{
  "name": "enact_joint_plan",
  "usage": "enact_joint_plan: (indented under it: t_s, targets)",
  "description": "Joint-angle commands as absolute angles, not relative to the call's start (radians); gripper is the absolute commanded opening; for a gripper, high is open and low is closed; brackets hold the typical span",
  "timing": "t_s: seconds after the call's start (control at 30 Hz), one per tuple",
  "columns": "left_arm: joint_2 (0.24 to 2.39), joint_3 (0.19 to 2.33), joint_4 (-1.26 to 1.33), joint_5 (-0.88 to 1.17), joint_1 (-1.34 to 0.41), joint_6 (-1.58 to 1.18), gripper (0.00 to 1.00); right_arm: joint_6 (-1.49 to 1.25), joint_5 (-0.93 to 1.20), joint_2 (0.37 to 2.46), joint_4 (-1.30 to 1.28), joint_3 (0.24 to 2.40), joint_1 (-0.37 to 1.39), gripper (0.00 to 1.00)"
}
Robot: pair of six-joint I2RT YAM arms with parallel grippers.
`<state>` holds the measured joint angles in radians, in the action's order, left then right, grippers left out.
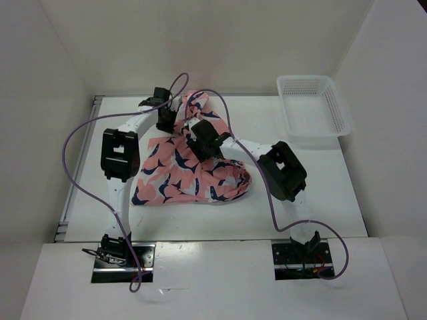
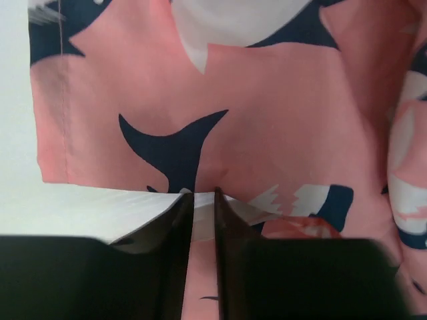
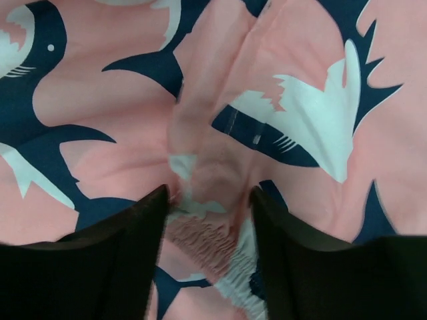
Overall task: Fold and stack the shorts
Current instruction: Flatten the shorts out
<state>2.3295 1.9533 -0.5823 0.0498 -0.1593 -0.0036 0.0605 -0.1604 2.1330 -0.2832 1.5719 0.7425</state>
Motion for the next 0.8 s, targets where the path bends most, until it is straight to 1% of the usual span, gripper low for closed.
enact_joint_plan:
  t_s: [0.0,0.03,0.07,0.1,0.13,0.23,0.27,0.37,0.53,0.63,0.67,0.7,0.73,0.77]
  targets:
    - [2.341,1.909,-0.537,0.012,-0.146,0.000,0.12,0.032,-0.187,2.132,-0.241,1.565,0.750,0.55]
    - [2.324,1.895,-0.528,-0.017,-0.146,0.000,0.06,0.032,-0.164,2.132,-0.241,1.554,0.750,0.44]
    - [2.304,1.879,-0.528,-0.032,-0.146,0.000,0.00,0.032,-0.164,2.132,-0.251,1.545,0.736,0.37]
    - [2.295,1.864,-0.516,-0.046,-0.146,0.000,0.00,0.032,-0.164,2.122,-0.252,1.536,0.726,0.28]
    - [2.274,1.829,-0.515,-0.075,-0.146,0.000,0.00,0.032,-0.152,2.112,-0.252,1.536,0.726,0.18]
    - [2.237,1.752,-0.491,-0.109,-0.121,0.000,0.00,0.057,-0.123,2.059,-0.276,1.536,0.689,0.08]
    - [2.209,1.700,-0.491,-0.123,-0.121,0.000,0.00,0.057,-0.092,2.040,-0.285,1.536,0.680,0.04]
    - [2.151,1.631,-0.491,-0.133,-0.089,0.000,0.00,0.057,0.010,1.973,-0.337,1.536,0.623,0.01]
    - [2.056,1.548,-0.515,-0.144,-0.087,0.000,0.00,0.067,0.156,1.911,-0.405,1.546,0.526,0.00]
    - [2.043,1.566,-0.486,-0.103,-0.087,0.000,0.01,0.104,0.218,1.902,-0.405,1.526,0.515,0.02]
    - [2.043,1.612,-0.486,-0.088,-0.087,0.000,0.24,0.104,0.241,1.902,-0.405,1.526,0.515,0.02]
    - [2.043,1.649,-0.477,-0.066,-0.098,0.000,0.50,0.104,0.286,1.902,-0.416,1.526,0.515,0.02]
    - [2.086,1.693,-0.491,-0.066,-0.098,0.000,0.63,0.104,0.304,1.902,-0.416,1.526,0.515,0.02]
    - [2.114,1.745,-0.502,-0.066,-0.107,0.000,0.70,0.091,0.317,1.902,-0.416,1.526,0.502,0.02]
